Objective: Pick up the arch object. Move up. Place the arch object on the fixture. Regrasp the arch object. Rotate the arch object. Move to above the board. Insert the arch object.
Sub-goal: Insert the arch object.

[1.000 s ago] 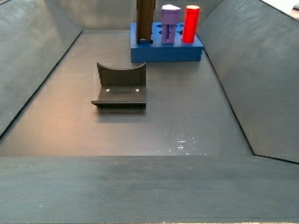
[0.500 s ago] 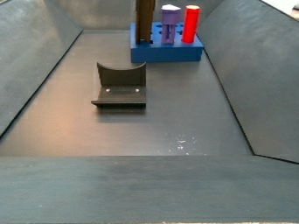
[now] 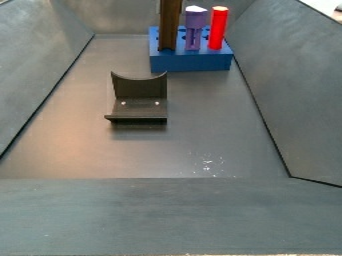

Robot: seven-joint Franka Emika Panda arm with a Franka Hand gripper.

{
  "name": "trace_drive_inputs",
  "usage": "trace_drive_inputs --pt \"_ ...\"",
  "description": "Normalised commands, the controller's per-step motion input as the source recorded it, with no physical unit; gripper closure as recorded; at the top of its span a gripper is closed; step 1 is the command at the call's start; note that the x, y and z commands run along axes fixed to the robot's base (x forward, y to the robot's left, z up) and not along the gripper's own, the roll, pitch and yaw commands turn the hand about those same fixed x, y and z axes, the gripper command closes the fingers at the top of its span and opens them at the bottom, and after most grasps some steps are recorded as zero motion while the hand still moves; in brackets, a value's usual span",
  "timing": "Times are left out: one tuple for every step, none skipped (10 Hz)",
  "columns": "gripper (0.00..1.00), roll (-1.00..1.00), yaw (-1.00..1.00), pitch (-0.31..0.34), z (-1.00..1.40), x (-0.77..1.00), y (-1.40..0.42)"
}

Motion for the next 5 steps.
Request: trace_drive_inputs --pt "1.0 0.21 0.0 0.0 -0.22 0.04 -0.12" --pt "1.0 0.23 0.0 0.013 -0.16 0.0 0.1" --pt "1.0 0.21 0.0 0.043 -0.05 0.0 0.19" --pt "1.0 0.22 0.02 0.069 0.0 0.04 0.16" --pt "1.0 0.18 0.0 0.107 0.0 0.26 0.0"
